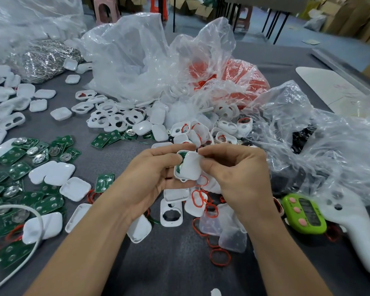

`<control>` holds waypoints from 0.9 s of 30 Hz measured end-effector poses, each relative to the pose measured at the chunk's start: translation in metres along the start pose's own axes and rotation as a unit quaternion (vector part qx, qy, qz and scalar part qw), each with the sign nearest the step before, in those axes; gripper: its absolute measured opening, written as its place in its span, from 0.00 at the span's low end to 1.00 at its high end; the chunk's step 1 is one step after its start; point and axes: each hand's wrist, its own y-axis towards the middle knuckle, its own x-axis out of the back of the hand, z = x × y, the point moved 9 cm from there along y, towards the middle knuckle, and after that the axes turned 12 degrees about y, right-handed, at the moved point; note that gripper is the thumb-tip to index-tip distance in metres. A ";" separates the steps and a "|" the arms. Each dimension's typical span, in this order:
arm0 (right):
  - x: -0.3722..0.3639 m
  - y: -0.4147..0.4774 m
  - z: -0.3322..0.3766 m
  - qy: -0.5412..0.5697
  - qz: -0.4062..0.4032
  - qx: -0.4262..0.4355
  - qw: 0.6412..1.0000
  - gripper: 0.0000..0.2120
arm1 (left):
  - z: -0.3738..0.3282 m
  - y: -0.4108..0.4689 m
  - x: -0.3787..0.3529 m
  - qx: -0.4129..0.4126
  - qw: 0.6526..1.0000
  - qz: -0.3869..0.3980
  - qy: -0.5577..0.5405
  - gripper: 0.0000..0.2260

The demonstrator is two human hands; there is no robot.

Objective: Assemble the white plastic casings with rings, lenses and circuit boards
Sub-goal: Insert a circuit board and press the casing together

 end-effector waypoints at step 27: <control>-0.010 -0.007 -0.028 0.074 -0.040 -0.105 0.991 0.04 | -0.008 -0.006 -0.014 -0.056 0.998 0.001 -0.008 0.11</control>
